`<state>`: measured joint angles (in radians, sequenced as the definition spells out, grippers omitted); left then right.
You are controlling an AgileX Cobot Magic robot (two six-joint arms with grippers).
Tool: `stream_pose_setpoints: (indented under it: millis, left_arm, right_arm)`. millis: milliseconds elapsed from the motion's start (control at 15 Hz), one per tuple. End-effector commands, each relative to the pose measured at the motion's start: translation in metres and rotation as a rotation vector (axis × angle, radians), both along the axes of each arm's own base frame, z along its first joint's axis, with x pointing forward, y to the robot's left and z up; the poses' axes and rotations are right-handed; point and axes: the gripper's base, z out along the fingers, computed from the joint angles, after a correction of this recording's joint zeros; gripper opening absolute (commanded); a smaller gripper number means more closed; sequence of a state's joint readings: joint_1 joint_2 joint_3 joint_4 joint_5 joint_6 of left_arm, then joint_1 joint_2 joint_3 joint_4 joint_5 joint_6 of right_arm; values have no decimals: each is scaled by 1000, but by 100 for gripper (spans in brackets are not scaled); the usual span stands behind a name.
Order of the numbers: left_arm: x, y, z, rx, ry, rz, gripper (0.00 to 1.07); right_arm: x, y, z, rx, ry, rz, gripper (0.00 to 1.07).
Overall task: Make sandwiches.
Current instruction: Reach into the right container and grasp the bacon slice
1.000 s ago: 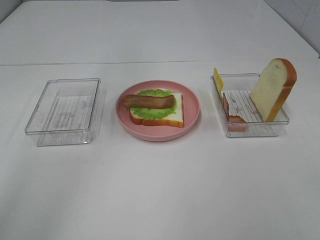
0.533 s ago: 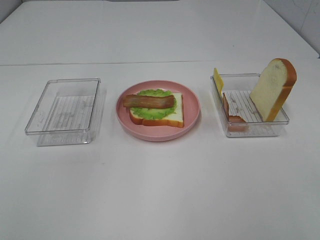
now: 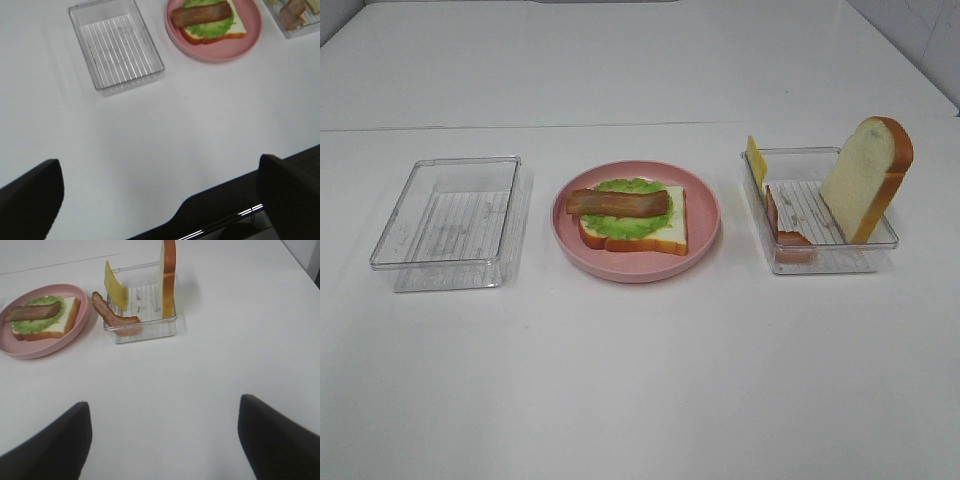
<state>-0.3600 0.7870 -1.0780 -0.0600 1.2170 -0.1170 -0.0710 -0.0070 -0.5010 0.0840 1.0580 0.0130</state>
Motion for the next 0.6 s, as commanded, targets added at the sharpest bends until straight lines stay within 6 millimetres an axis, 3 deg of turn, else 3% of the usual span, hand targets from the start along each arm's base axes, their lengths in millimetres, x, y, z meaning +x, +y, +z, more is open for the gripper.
stream_pose_setpoints:
  millis: [67,267,333,400,600]
  left_arm:
    - [-36,14,-33,16,44,6,100]
    - [-71,30,-60,17,-46,11,100]
    - [-100,44,-73,6,-166,28,100]
    - [-111,50,-80,3,-227,38,100]
    - [-137,61,-92,0,-372,25,100]
  right_arm:
    - [-1,0,0,-3,-15,-1,76]
    - [-1,0,0,-8,-15,-4,76]
    - [5,0,6,-5,-15,-6,76]
    - [7,0,10,-1,-29,-6,76]
    - [33,-2,31,9,-55,-9,76]
